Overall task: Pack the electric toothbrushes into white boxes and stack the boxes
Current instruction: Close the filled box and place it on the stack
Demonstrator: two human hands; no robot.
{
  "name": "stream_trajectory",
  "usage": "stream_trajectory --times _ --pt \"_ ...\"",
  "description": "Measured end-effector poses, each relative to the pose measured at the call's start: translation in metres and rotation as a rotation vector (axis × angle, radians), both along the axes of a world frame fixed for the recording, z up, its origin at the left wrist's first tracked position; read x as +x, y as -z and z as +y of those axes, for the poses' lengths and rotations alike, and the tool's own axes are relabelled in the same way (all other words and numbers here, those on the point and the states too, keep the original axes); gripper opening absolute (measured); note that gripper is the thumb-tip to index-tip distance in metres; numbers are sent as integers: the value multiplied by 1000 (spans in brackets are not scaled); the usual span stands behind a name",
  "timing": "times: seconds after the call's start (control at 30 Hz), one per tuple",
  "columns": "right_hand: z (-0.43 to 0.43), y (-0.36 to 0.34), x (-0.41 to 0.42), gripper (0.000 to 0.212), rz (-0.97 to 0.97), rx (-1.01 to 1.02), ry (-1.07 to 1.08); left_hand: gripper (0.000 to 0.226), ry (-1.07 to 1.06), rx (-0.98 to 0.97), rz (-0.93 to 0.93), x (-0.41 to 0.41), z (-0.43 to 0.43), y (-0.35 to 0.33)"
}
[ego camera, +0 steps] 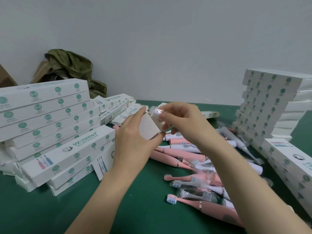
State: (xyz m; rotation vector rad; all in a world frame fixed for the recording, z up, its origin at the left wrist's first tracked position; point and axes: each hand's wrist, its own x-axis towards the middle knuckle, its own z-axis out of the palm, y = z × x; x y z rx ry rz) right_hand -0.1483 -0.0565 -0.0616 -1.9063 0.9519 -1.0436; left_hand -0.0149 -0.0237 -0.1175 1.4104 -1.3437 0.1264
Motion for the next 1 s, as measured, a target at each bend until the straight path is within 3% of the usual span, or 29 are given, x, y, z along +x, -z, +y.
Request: stream_trajectory --times 0.13,0.27,0.4,0.5,0.6,0.77,1.0 --pt "-6 3 -4 15 253 -240 95 74 43 14 -45 -2 -2 1" --pt "-7 -2 -8 12 474 -326 110 74 83 14 -109 -2 -2 2" --pt "-5 0 -3 18 85 -132 245 74 84 5 -63 -2 -2 2" --pt "-4 -4 -5 14 -190 113 81 74 38 -3 -32 -1 -1 -1" --pt "-3 -7 -7 14 -241 229 -61 74 23 -36 -4 3 -1 -5" --pt "1 -6 0 9 -364 23 -45 75 35 -95 44 5 3 -8" --pt "9 2 11 19 -152 -298 189 77 54 -115 66 -6 8 -10"
